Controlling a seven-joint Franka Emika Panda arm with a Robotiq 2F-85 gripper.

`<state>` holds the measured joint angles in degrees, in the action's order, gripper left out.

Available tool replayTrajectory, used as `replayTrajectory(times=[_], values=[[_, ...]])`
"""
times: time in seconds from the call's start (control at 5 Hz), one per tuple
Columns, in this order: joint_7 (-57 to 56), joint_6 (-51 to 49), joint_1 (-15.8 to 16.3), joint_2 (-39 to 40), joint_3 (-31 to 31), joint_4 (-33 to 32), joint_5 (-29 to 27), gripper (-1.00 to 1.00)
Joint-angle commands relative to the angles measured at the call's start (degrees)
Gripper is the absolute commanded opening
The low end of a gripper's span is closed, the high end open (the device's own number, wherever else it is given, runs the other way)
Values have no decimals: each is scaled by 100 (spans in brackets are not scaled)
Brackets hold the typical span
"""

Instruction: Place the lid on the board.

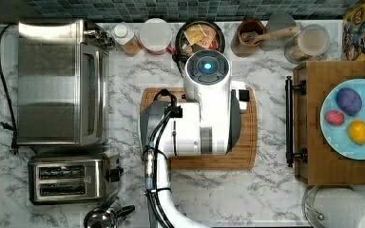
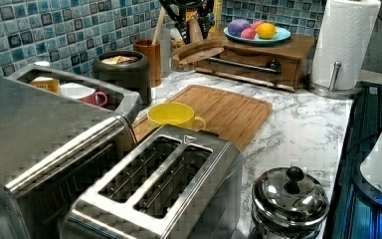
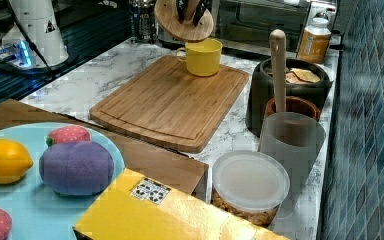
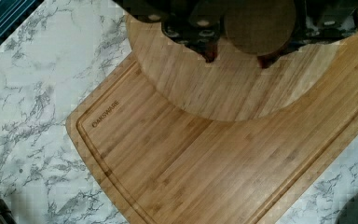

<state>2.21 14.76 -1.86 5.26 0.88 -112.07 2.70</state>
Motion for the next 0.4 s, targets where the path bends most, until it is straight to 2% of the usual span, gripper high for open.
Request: replayTrajectory(times=[0.2, 0.4], values=[[413, 241, -126, -33, -74, -123, 212, -100], [538, 352, -331, -103, -294, -175, 37, -100]])
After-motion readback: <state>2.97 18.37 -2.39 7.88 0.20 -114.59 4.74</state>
